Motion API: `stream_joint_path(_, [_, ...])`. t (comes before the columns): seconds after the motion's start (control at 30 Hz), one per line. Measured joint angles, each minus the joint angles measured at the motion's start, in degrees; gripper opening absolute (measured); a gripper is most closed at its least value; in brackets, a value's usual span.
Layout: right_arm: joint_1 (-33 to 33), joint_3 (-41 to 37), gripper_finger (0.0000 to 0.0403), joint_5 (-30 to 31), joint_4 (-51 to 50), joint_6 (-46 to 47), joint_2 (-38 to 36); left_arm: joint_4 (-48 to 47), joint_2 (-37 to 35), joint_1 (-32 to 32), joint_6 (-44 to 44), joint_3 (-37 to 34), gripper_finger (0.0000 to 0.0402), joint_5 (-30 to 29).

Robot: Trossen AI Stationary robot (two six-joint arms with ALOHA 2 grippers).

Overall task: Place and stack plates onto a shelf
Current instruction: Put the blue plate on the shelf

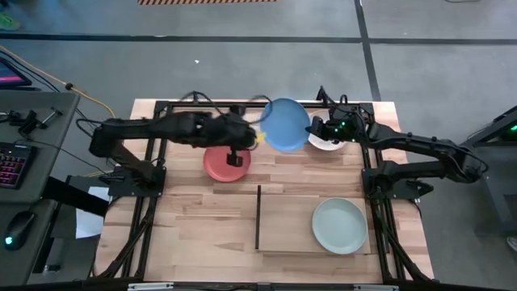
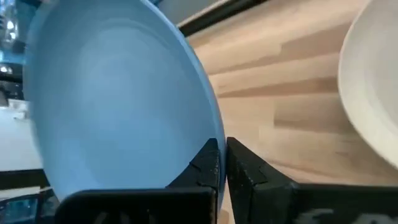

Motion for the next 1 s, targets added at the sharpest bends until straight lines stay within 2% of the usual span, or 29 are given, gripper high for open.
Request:
stream_joint_path(0.1, [-1.5,0.0,0.0000,-3.4,-0.7,-1.6,-1.1,-0.7,-4.9,0.0,-6.7,0.0,0.0085,0.3])
stream_joint_path(0.17, [-1.9,0.1,0.0000,-6.9,-3.2,-3.4,-1.5,-1.3,-8.6,0.9,-11.3,-0.5,0.0086,2.5])
stream_joint_path(0.3, [-0.5,3.8,0.0000,-10.1,-17.6,-9.2,-0.9,0.2,-17.1,3.2,-17.5,-3.9,0.0086,7.0])
stream_joint_path(0.5, [5.4,10.3,0.0000,-10.6,-34.2,-15.7,-0.8,12.7,-29.6,4.2,-23.3,-14.8,0.0086,7.8])
stream_joint_path(0.6, [9.4,11.1,0.0000,-10.0,-36.2,-16.5,-0.8,18.5,-34.3,3.9,-26.4,-20.5,0.0086,7.8])
stream_joint_path(0.73, [15.0,11.1,0.0000,-4.3,-36.6,-16.4,-0.2,22.2,-37.8,3.6,-28.8,-25.7,0.0086,7.8])
stream_joint_path(0.87, [19.9,11.1,0.0000,-0.3,-34.5,-14.9,1.7,24.0,-38.5,3.7,-30.4,-27.5,0.0086,7.8])
stream_joint_path(1.0, [24.0,11.1,0.0000,0.9,-31.5,-15.0,5.1,24.3,-38.0,3.7,-30.4,-27.6,0.0086,7.8])
